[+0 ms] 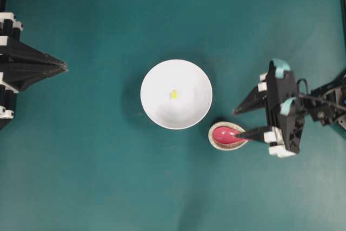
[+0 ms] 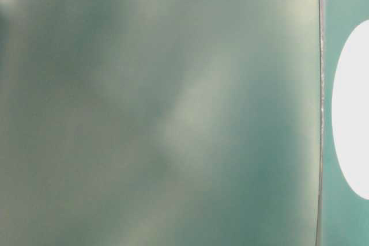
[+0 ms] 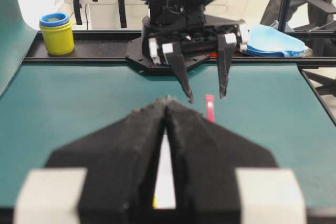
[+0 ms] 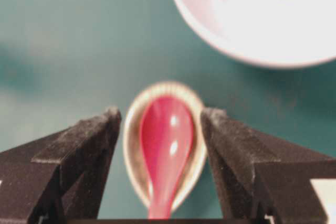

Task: Scoop the yellow hexagonal prism block from the bowl with a spoon using the right arm.
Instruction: 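Open the right gripper to release the red spoon handle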

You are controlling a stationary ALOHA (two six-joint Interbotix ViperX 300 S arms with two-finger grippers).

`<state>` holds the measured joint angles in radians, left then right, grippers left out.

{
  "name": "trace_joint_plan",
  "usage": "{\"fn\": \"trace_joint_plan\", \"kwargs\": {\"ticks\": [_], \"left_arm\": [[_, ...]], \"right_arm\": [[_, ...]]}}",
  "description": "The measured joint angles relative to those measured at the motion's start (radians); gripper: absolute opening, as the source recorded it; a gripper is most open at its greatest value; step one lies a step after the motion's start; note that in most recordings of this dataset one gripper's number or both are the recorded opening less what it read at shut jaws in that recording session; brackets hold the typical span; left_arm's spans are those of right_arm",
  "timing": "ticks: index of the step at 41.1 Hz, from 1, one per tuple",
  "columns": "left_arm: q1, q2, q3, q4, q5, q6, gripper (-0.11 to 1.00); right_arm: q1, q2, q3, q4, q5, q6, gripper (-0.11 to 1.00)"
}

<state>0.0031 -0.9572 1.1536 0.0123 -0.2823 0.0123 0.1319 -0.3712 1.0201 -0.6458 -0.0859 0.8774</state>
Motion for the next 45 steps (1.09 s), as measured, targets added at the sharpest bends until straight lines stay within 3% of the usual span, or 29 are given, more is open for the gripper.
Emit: {"fn": "trace_joint_plan", "kwargs": {"ticks": [11,26,35,45], "left_arm": [[0.000,0.000,0.000,0.000,-0.002,0.000,0.06],[0.000,0.000,0.000,0.000,-0.002,0.000,0.06],[0.000,0.000,0.000,0.002,-0.002,0.000,0.06],[0.000,0.000,0.000,0.000,-0.002,-0.002,0.06]], "right_arm": [[-0.106,-0.025,0.012,-0.095,-0.233,-0.025,0.63],[-0.204,-0.026,0.014,-0.094,-0.465,-0.130,0.63],[-0.207,-0.026,0.028,-0.107,-0.483,-0.230,0.63],[-0.209,-0.026,0.035,-0.109,-0.405,-0.261,0.63]]}}
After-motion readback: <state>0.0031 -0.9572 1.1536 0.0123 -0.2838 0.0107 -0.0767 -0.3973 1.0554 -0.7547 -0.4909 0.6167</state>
